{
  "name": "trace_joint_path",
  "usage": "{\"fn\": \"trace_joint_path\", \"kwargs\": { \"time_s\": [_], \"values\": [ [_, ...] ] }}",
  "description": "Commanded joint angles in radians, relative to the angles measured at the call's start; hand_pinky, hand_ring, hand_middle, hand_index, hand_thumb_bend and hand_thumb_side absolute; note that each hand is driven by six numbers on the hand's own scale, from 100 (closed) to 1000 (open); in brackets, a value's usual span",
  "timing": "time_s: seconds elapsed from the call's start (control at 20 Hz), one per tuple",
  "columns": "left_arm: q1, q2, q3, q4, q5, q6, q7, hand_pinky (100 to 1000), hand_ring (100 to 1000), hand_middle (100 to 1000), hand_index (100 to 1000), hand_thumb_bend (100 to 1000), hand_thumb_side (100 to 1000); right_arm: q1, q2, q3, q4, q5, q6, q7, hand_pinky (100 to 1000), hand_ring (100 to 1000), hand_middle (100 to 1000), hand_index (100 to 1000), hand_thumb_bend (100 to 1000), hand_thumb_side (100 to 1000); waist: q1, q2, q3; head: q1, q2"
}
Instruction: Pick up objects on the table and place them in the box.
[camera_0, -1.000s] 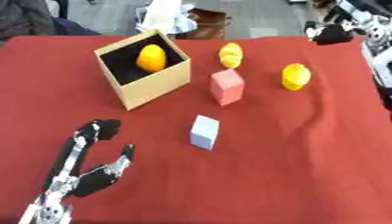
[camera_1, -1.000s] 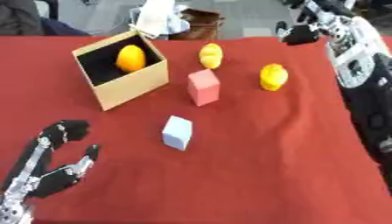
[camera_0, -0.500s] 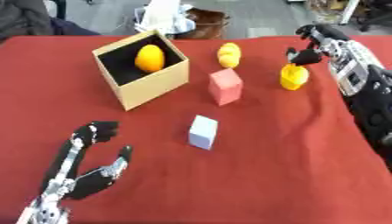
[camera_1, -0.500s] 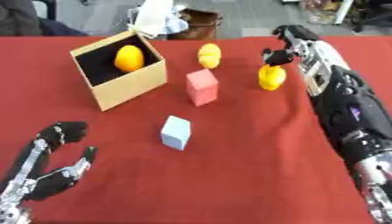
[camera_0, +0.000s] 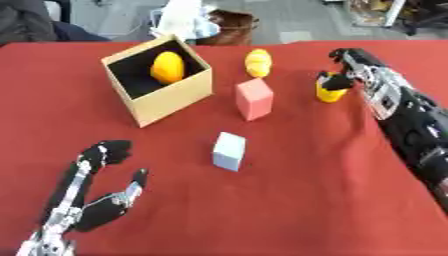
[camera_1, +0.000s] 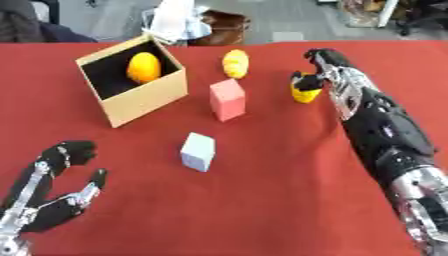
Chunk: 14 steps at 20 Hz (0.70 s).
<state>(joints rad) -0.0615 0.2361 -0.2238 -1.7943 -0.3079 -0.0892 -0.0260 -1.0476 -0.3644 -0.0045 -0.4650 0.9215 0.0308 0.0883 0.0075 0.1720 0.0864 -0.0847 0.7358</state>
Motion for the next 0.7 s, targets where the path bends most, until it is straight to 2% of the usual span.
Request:
{"fn": "trace_joint_path", "kwargs": {
  "time_s": [0.05,0.3,0.4,0.55,0.7],
  "values": [
    [-0.009,0.008,-0.003,-0.021,0.004,-0.002,-0.004,769,741,715,809,328,343,-0.021,-0.011,-0.007,0.022,-0.005,0.003,-0.013,740,739,827,919,100,383,0.000,-0.009,0.002,-0.019,-0.018],
    [-0.011,0.007,-0.004,-0.020,0.003,-0.002,-0.005,769,741,714,810,327,343,-0.020,-0.007,-0.006,0.044,0.003,0.013,-0.017,753,748,836,918,100,377,0.000,-0.010,0.006,-0.032,-0.023],
    [-0.012,0.007,-0.004,-0.020,0.003,-0.002,-0.006,769,741,714,810,327,342,-0.019,-0.005,-0.005,0.052,0.014,0.016,-0.015,756,748,823,911,100,341,-0.001,-0.010,0.007,-0.035,-0.025],
    [-0.012,0.006,-0.003,-0.020,0.003,-0.002,-0.005,769,740,714,811,327,342,-0.018,-0.004,-0.007,0.059,0.027,0.020,-0.012,750,723,787,887,100,212,-0.001,-0.010,0.008,-0.038,-0.027],
    [-0.012,0.006,-0.003,-0.020,0.003,-0.002,-0.005,769,740,714,811,327,342,-0.018,-0.004,-0.009,0.059,0.031,0.021,-0.011,750,723,787,887,100,212,-0.001,-0.010,0.008,-0.039,-0.027]
  ]
}}
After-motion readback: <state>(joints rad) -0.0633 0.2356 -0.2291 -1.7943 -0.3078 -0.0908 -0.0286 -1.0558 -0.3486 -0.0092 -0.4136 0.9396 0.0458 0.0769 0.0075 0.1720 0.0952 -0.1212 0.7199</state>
